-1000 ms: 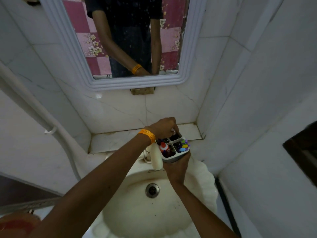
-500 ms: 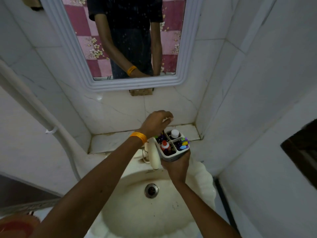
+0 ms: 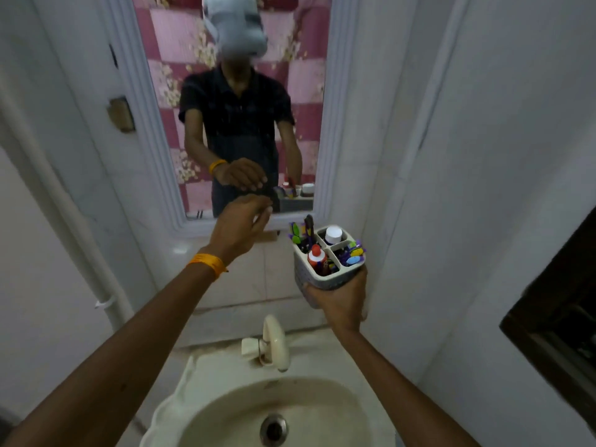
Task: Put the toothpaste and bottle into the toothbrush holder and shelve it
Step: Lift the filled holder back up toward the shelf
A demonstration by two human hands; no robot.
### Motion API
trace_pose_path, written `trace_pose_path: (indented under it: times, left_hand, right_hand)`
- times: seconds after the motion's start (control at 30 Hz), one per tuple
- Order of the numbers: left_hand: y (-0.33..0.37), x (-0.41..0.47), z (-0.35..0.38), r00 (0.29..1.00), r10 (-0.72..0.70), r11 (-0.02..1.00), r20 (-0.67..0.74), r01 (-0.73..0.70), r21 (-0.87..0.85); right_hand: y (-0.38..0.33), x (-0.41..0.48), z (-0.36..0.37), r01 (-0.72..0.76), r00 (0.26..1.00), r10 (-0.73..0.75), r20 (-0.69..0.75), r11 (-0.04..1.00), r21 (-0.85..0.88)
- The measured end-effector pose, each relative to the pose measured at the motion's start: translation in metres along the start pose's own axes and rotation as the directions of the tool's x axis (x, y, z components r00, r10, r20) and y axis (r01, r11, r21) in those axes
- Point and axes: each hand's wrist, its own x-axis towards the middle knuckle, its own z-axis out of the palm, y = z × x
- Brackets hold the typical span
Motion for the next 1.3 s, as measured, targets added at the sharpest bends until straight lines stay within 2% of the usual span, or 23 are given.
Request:
trace_pose_path:
  times: [0.1, 0.27, 0.4, 0.53, 0.77, 1.13, 1.23, 1.3]
  left_hand:
    - [0.010, 0.029, -0.042, 0.986, 0.098, 0.992, -0.136, -0.087, 0.089]
    - [0.041, 0.083, -0.123, 0.897, 0.247, 0.951, -0.366, -0.152, 0.270]
    - [0.074, 0.123, -0.186, 0.854, 0.314, 0.915, -0.415, -0.155, 0.372]
    - [0.111, 0.152, -0.233, 0.794, 0.373, 0.892, -0.480, -0.165, 0.421]
    - [0.151, 0.192, -0.283, 0.739, 0.435, 0.868, -0.513, -0.194, 0.457]
    - [0.172, 0.271, -0.323, 0.765, 0.405, 0.864, -0.500, -0.142, 0.483]
    - [0.173, 0.294, -0.330, 0.817, 0.333, 0.864, -0.471, -0.065, 0.499]
    - [0.171, 0.307, -0.332, 0.885, 0.246, 0.868, -0.396, -0.020, 0.495]
  right_hand:
    - [-0.058, 0.027, -0.005, 0.086, 0.996, -0.085, -0.030, 0.996, 0.032]
    - [-0.167, 0.082, -0.011, 0.273, 0.959, -0.269, -0.091, 0.961, 0.035]
    - [-0.261, 0.117, -0.013, 0.412, 0.905, -0.405, -0.130, 0.911, 0.030]
    - [-0.343, 0.133, -0.014, 0.489, 0.857, -0.474, -0.202, 0.871, 0.032]
    - [-0.433, 0.154, -0.020, 0.574, 0.787, -0.547, -0.285, 0.819, 0.014]
    - [-0.537, 0.189, -0.020, 0.662, 0.675, -0.635, -0.376, 0.746, -0.072]
    - [-0.565, 0.206, -0.020, 0.666, 0.645, -0.646, -0.409, 0.737, -0.113]
    - [-0.583, 0.218, -0.018, 0.635, 0.665, -0.626, -0.407, 0.761, -0.133]
